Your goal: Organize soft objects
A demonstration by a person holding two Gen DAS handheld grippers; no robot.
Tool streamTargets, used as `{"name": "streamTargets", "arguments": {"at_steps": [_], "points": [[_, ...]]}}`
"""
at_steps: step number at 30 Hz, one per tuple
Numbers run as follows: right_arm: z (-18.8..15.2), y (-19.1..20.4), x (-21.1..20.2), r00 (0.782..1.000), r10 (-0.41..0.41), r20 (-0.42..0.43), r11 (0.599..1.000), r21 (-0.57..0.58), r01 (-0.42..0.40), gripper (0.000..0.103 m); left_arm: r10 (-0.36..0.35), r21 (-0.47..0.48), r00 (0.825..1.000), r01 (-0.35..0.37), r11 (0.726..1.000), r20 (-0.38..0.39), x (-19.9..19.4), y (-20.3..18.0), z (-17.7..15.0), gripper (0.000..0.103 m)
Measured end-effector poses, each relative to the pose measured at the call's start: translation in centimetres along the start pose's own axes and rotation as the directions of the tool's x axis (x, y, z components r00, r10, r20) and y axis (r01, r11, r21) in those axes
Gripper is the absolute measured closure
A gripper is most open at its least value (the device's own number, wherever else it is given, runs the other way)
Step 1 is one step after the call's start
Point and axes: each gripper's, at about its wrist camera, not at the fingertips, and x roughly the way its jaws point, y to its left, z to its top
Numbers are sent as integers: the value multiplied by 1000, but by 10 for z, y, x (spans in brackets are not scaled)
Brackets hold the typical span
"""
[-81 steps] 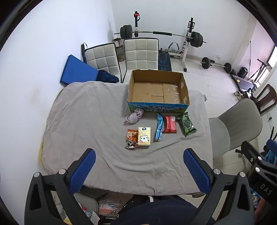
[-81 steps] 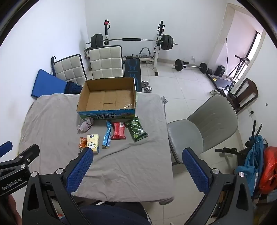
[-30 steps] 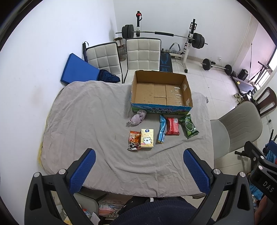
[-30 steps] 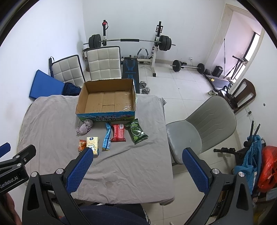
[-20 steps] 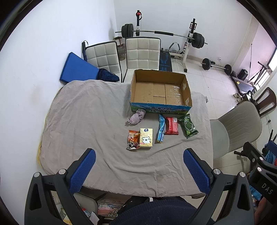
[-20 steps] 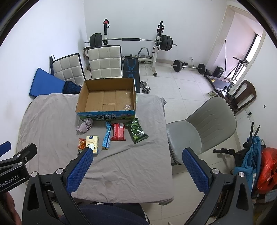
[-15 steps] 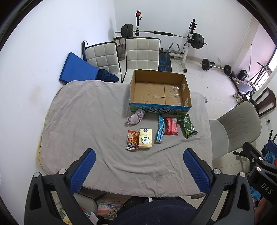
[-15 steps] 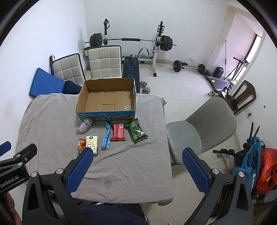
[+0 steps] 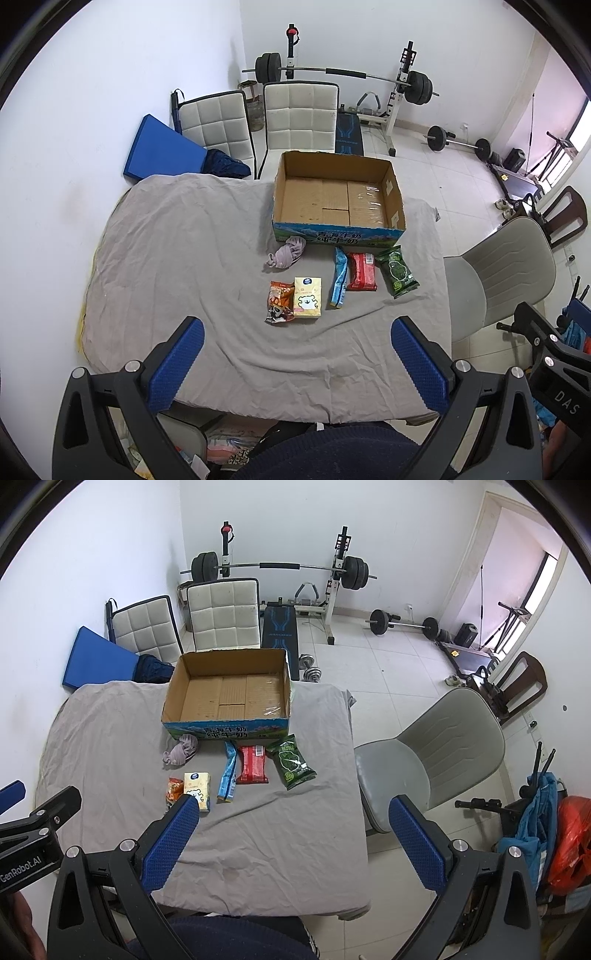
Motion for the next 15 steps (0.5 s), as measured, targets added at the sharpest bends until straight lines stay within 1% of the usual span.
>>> {"name": "streamTargets", "arguments": {"at_steps": [15], "points": [[5,-2,-2,1000,9,16,1000,-1,-9,0,-15,-11,1000,15,1000,10,1,-2,7,0]]}}
